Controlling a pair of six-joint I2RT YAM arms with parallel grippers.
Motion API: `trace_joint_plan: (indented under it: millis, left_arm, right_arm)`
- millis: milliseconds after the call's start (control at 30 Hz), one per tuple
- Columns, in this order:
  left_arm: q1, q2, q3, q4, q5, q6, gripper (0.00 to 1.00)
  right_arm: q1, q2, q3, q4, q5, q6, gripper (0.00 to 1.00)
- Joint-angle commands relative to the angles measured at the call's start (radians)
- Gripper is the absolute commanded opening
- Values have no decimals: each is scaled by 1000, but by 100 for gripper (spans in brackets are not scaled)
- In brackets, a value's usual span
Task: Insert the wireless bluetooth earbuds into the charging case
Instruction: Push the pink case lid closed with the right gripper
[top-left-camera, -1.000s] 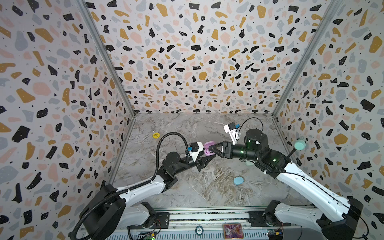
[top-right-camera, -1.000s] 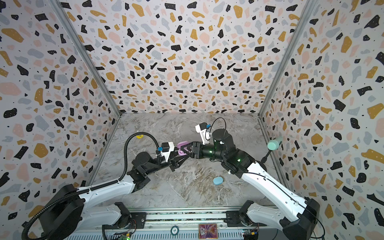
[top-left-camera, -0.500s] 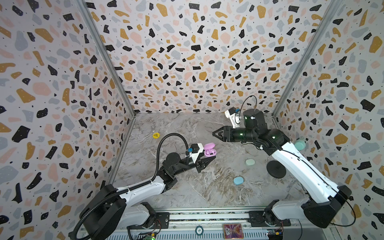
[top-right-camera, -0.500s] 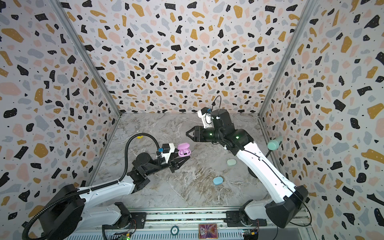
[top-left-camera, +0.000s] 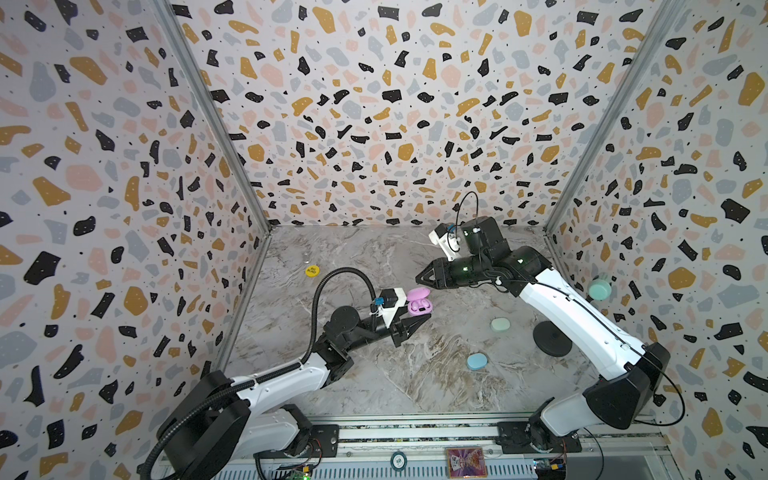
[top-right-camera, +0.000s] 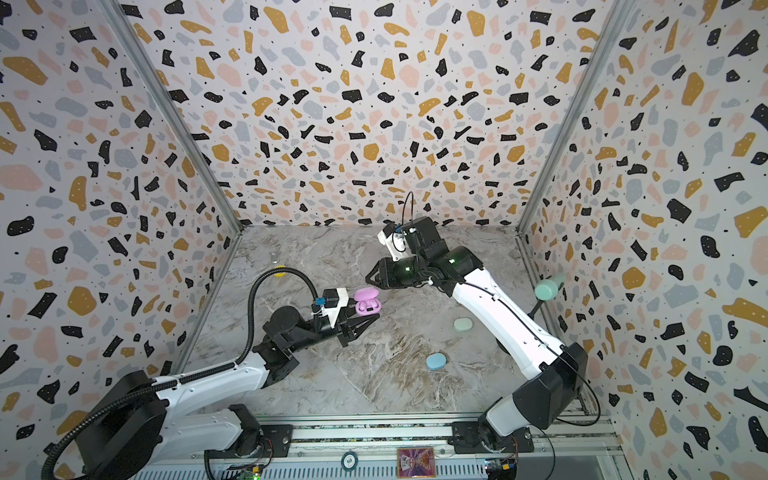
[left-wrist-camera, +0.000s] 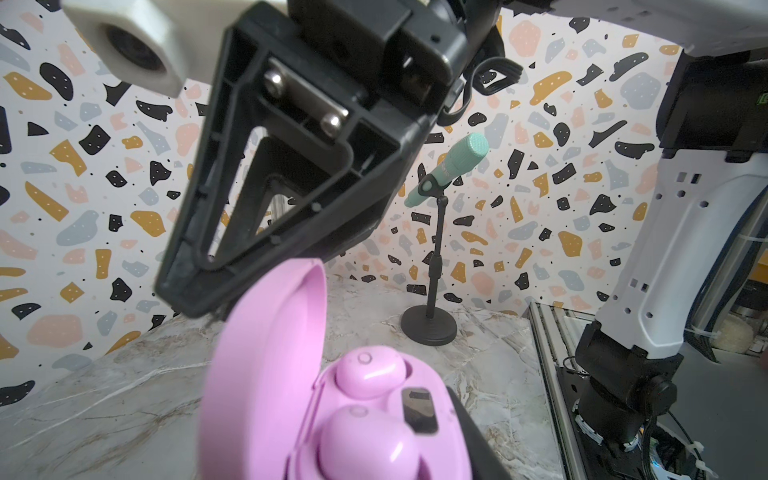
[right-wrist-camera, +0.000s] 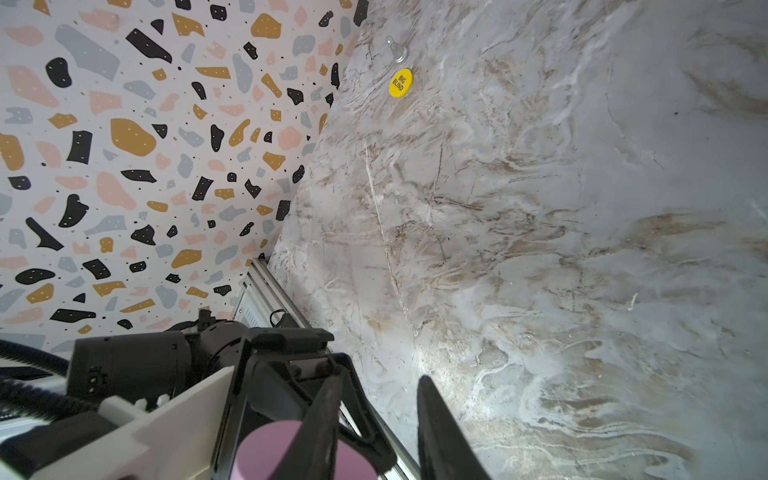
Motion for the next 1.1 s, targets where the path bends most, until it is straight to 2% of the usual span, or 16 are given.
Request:
trace_joint_plan:
  millis: [0,467,800,867,1000,1067]
  left_arm:
    - [-5,-13,-6,33,0,16,30]
    - [-6,-22,2,13,-33,21,30]
    - [-5,-24,13,-2,-40,28,29]
    - [-6,-23,14,-3,-42,27,29]
    - [-4,-18,19,-14,-40,28,29]
    - [-5,-19,19,-17,-40,31,29]
  right_arm:
    - [16,-33,40,-42,-22,-23,32]
    - [55,-60,37,-147,0,-51,32]
    - [101,-57,36,-215,87,-75,35]
    - [107,-54,40,-222,102,-77,38]
    - [119,-39,74,-233,112,-76,54]
    - [135,-21,103,-260,129,-85,58]
